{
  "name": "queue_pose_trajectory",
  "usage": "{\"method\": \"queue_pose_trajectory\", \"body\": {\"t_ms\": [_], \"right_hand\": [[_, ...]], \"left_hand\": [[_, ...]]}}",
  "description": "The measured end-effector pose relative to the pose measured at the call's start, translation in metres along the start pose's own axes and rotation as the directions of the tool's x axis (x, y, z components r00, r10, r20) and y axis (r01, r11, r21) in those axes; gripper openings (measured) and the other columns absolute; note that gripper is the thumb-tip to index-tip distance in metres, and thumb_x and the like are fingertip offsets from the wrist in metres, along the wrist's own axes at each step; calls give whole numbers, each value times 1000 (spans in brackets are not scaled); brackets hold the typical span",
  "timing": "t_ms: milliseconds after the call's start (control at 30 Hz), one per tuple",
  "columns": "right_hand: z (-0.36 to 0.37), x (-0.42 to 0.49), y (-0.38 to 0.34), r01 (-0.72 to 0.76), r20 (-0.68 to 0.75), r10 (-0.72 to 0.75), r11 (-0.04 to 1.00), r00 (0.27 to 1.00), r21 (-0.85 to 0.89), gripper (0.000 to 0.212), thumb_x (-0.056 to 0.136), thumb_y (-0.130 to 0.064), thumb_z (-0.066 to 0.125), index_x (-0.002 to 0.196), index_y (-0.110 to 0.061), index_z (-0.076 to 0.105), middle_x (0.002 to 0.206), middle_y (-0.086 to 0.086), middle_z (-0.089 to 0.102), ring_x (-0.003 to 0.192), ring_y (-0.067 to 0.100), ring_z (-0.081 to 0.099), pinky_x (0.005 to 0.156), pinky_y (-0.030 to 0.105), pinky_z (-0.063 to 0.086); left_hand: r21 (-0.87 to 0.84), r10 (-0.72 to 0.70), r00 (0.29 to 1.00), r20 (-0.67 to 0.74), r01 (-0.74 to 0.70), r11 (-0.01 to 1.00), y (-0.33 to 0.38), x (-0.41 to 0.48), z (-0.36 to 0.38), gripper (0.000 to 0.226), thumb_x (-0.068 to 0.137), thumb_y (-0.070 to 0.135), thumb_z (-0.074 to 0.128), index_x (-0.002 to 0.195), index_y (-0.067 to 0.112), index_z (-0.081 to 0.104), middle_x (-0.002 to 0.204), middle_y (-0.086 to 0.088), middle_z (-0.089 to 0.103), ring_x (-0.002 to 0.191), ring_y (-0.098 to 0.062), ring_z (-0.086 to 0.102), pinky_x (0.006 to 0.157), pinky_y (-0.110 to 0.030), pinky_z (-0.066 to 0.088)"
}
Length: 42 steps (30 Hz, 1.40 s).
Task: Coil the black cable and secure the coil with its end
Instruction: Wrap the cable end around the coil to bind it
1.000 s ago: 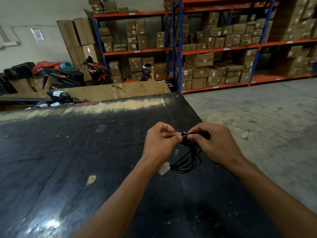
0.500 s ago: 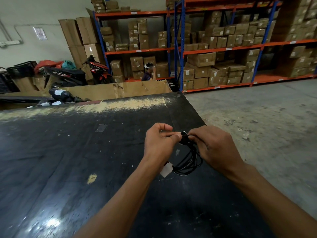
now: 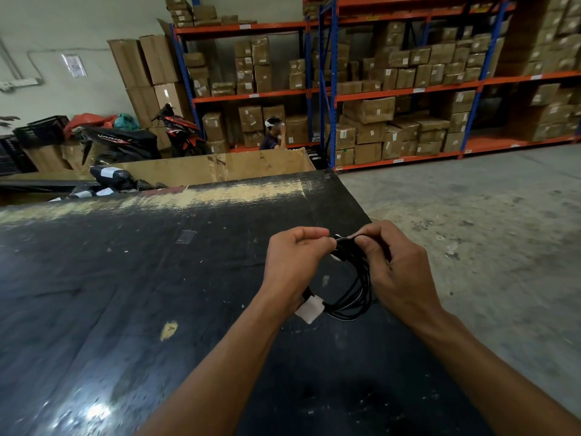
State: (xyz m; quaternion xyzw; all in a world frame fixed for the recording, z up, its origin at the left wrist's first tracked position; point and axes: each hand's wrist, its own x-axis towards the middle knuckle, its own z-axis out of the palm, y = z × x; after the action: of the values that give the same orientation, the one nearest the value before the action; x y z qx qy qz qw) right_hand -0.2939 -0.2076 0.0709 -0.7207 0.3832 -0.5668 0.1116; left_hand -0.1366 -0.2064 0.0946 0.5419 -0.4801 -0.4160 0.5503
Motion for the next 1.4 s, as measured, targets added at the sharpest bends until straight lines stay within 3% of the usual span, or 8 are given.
{"method": "queue_pose_trajectory", "body": {"t_ms": [133,367,567,733,1000,1133,1300,1400], "right_hand": [[-1,1,0,25,-10,-25,999,1000,-32,6,91,-3,62,92,-6,67,80,1,68,73,12,64,62,32,52],[-1,0,-1,208,-3,-212,963,977,-169,5,89,0,64,91,0,69,79,8,69,68,20,64,61,32,53],[-13,13,-3,230,160,-192,933,968,-276,8,90,-13,60,88,-10,67,69,3,65,57,17,55,52,39,48],[-11,17,-9,124,51,-117,980,992,-156,5,88,-2,65,87,-7,67,79,4,66,72,15,60,63,34,50],[-5,13,-17,1,-67,-3,999,998,-35,11,90,-1,63,90,-11,60,78,-12,59,77,6,60,59,15,49],[-6,14,-17,44,-140,-51,998,989,-51,9,90,0,62,92,-8,59,78,-7,57,73,8,58,61,11,47],[-12,16,-12,13,-47,-18,995,999,-96,7,89,-6,66,89,-10,61,77,-7,61,76,2,61,64,11,48],[-18,22,-11,-87,91,88,996,992,-18,6,87,-10,70,87,-14,65,76,-5,66,70,5,63,61,14,50]], "left_hand": [[4,-91,993,75,91,996,2,-1,2,5,81,15,75,79,17,80,58,10,69,44,6,55,44,-10,41],[-300,-342,934,103,357,885,5,4,6,7,84,6,66,83,7,73,66,-3,59,49,-8,43,41,-20,34],[-137,-78,990,118,94,986,3,0,3,7,86,5,69,84,11,73,60,8,65,51,-2,52,48,-15,41],[-74,104,982,155,-94,993,9,-2,5,7,85,5,71,88,9,75,68,4,72,57,4,62,53,-8,45],[-82,115,980,165,-103,991,16,-6,5,17,91,13,66,108,14,69,72,8,73,59,6,62,54,-9,45],[132,30,950,311,-75,988,22,-7,4,29,99,34,51,96,13,71,81,0,75,63,-6,58,61,-22,43],[198,81,907,413,-176,964,19,-9,-3,33,101,29,49,76,16,67,56,9,54,52,-7,41,57,-29,35],[339,107,912,396,-254,906,16,-6,-5,35,99,26,53,66,20,61,40,15,43,40,0,35,47,-19,32]]}}
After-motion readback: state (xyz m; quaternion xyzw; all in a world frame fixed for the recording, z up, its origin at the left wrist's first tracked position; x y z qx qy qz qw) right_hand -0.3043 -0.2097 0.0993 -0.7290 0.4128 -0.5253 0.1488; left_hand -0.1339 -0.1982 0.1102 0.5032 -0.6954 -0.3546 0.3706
